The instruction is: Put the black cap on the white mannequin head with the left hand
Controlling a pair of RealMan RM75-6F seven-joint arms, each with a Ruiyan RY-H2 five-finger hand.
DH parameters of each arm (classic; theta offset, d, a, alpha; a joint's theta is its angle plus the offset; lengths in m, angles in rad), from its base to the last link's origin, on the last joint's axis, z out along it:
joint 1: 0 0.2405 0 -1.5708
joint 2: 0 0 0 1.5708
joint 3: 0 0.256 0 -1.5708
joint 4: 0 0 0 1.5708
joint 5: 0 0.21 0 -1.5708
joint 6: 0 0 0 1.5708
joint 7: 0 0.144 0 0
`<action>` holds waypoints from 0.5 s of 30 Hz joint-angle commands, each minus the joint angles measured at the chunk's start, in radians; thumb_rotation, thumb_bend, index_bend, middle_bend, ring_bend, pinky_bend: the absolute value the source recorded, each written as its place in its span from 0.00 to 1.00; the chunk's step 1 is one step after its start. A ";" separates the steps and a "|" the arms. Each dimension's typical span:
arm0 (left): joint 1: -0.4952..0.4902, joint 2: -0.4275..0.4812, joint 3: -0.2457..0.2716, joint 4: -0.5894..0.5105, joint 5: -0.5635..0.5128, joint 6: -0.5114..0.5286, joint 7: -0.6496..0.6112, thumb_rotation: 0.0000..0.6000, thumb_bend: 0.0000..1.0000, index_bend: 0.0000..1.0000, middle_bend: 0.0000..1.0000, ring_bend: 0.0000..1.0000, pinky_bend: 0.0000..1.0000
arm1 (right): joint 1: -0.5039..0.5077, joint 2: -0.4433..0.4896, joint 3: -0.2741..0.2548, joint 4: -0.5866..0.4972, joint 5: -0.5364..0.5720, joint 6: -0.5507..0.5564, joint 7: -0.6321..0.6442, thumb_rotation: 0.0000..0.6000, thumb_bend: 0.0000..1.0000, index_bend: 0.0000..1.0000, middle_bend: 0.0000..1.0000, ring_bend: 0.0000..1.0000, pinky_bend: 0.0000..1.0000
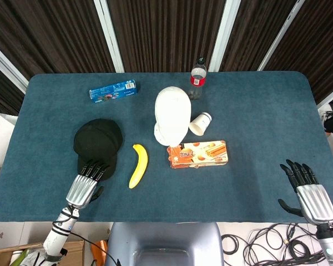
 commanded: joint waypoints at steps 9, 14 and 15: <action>0.025 -0.113 0.008 0.226 -0.020 0.063 0.066 1.00 0.33 0.31 0.28 0.20 0.17 | -0.009 0.003 0.005 -0.002 -0.021 0.000 0.015 1.00 0.18 0.00 0.00 0.00 0.00; 0.025 -0.197 0.013 0.387 -0.020 0.095 0.060 1.00 0.33 0.34 0.31 0.23 0.19 | -0.003 0.007 -0.004 -0.003 -0.042 -0.019 0.026 1.00 0.18 0.00 0.00 0.00 0.00; 0.023 -0.212 0.013 0.421 -0.017 0.105 0.065 1.00 0.33 0.35 0.32 0.24 0.19 | -0.003 0.008 -0.004 -0.003 -0.044 -0.020 0.026 1.00 0.18 0.00 0.00 0.00 0.00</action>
